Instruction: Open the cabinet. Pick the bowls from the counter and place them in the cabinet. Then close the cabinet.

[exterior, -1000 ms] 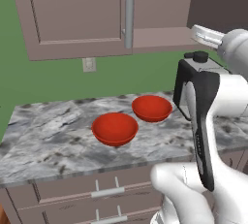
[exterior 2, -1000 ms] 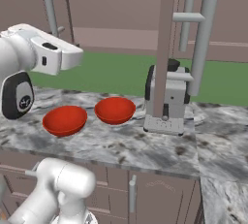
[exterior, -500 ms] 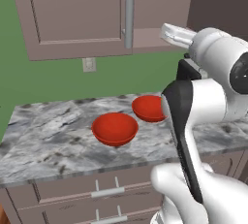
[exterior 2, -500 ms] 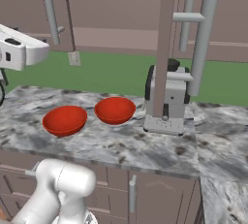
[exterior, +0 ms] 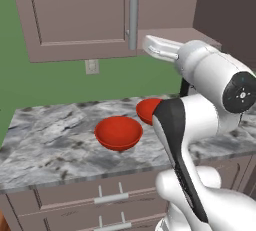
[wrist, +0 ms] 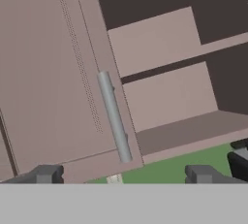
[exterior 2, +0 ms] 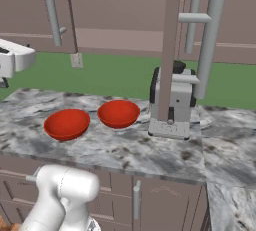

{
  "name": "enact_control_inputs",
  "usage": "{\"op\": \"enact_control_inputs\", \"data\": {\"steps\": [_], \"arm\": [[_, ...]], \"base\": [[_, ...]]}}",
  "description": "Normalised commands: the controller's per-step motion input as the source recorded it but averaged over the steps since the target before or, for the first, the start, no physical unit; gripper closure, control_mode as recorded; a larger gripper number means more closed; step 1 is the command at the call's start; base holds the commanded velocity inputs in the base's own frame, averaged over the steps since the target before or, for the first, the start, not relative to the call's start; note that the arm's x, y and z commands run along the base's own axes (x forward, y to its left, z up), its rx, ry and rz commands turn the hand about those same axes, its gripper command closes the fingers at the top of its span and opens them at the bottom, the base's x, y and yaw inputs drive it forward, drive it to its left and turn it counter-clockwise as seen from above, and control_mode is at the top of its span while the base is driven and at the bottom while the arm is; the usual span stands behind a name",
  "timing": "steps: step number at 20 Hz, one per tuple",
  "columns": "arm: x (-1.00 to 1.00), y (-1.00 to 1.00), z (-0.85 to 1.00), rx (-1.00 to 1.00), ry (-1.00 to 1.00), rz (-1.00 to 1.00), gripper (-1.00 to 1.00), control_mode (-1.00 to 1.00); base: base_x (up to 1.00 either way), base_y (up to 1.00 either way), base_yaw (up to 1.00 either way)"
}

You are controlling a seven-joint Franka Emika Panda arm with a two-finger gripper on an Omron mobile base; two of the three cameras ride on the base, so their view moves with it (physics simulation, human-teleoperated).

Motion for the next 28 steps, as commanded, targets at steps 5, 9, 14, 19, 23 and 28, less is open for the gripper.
{"op": "enact_control_inputs", "data": {"steps": [5, 9, 14, 19, 23, 28], "arm": [[0.20, 0.07, -0.02, -0.06, 0.00, 0.02, -1.00, -1.00], [0.39, 0.06, 0.00, -0.10, 0.00, 0.00, -1.00, -1.00], [0.50, 0.14, -0.01, -0.13, 0.00, 0.00, -1.00, -1.00], [0.49, 0.07, -0.14, -0.10, 0.00, 0.00, -1.00, -1.00], [0.45, 0.00, -0.24, -0.07, 0.00, 0.00, -1.00, -1.00], [0.46, 0.00, -0.29, -0.02, 0.00, 0.00, -1.00, -1.00]], "base": [[0.00, 0.00, 0.00], [0.00, 0.00, 0.00], [0.00, 0.00, 0.00], [0.00, 0.00, 0.00], [0.00, 0.00, 0.00], [0.00, 0.00, 0.00]]}}
